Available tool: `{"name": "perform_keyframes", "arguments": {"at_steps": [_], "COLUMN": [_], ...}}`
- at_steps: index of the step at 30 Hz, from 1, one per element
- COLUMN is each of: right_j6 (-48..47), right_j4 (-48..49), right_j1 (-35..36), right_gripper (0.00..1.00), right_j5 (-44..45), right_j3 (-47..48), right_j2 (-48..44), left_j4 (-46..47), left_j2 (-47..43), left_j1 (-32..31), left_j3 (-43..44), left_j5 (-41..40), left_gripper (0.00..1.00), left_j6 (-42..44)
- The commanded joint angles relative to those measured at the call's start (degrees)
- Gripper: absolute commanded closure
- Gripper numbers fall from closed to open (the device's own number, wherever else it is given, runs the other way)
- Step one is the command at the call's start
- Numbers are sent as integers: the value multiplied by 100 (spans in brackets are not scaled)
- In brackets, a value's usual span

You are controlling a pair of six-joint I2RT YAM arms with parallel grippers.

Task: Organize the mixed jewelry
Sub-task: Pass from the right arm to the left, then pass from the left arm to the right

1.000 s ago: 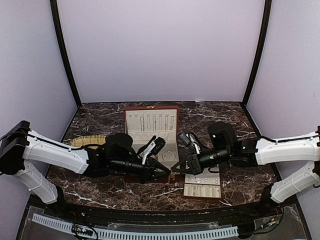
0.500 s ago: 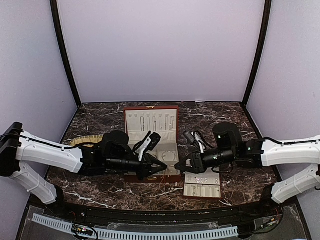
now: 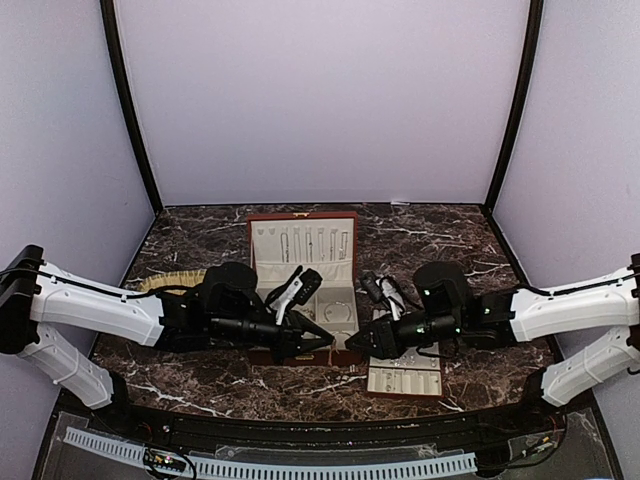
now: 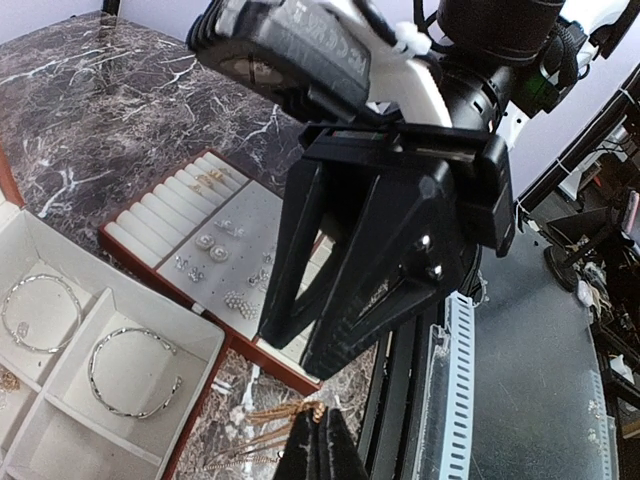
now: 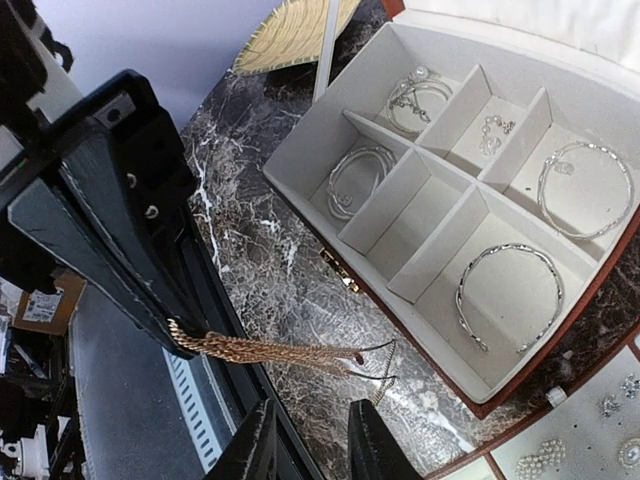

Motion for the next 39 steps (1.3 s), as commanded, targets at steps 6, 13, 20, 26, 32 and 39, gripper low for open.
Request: {"name": "perform_keyframes", "arguments": {"at_steps": [6,13,20,26,32,39], "right_j6": [-67,-82,-75,-127,-173,-301], "right_j4": [870,1220,1401,1502,1604,1726], "right_j1": [467,590,682,696,696,705], "right_gripper": [74,73,71,73,73,73], "right_j5": [792,948,934,1040,1062,978], "right_j3": [-168,-178,-147,-108,-61,42], "right_j2": [603,875,1114,1196,1321,1436], "left_j4": [-161,-198,-197,-213,-231,-257], "left_j2": [-164,-195,-225,-243,-271,-274], "left_j1": [-6,-6,-7,-6,-8,-10], "left_j3": [66,71,80,80,63,54], "left_j5": [155,154,148,159,155,133], "left_gripper": [100,100,100,100,100,100], "left_j6": [63,55,51,44,37,29]}}
